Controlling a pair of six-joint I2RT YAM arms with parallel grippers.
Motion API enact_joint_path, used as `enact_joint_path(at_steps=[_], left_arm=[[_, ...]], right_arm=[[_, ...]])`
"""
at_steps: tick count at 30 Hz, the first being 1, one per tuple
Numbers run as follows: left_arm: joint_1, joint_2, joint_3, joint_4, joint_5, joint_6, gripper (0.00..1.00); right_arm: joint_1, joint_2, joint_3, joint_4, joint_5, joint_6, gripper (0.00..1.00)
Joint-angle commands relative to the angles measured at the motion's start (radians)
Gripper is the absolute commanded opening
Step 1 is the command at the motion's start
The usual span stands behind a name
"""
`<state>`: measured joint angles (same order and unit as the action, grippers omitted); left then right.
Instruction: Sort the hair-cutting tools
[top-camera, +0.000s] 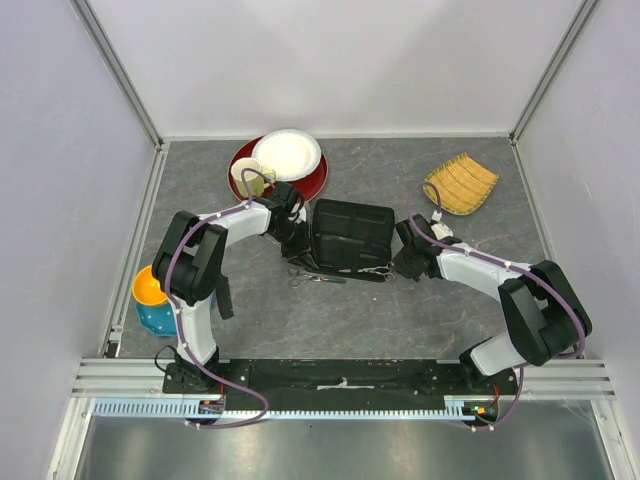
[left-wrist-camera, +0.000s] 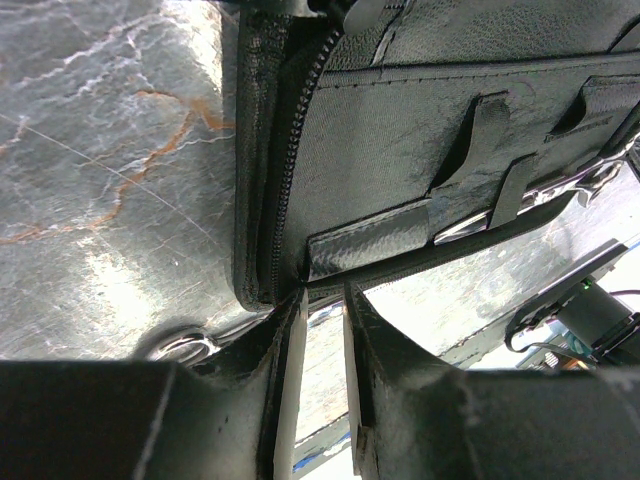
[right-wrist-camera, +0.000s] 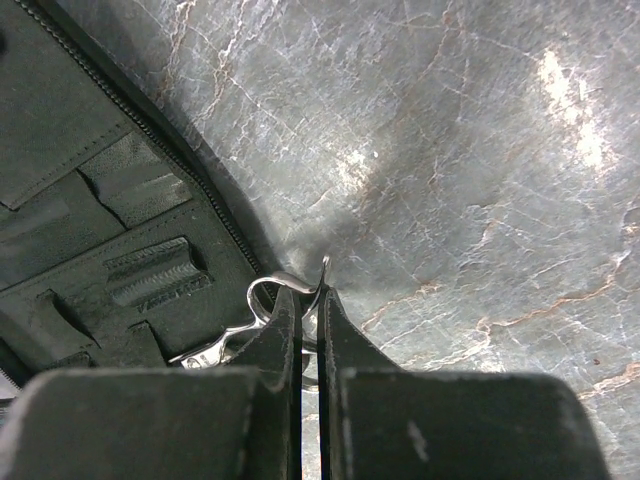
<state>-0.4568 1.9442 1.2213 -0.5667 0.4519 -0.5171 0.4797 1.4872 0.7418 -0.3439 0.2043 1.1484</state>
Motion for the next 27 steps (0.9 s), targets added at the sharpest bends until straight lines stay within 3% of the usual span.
enact_joint_path(at_steps=[1, 9, 27], left_arm=[[-0.019, 0.087, -0.054, -0.012, -0.174, 0.058, 0.3], [-0.02, 0.09, -0.059, -0.012, -0.167, 0.055, 0.3], [-0.023, 0.09, -0.066, -0.012, -0.162, 0.055, 0.3]], right_arm=[[0.011, 0.001, 0.011, 0.005, -0.037, -0.001, 0.0], [0.04, -0.044, -0.038, 0.059, -0.014, 0.169, 0.0], [0.065, -0.071, -0.093, 0.082, 0.047, 0.315, 0.0]])
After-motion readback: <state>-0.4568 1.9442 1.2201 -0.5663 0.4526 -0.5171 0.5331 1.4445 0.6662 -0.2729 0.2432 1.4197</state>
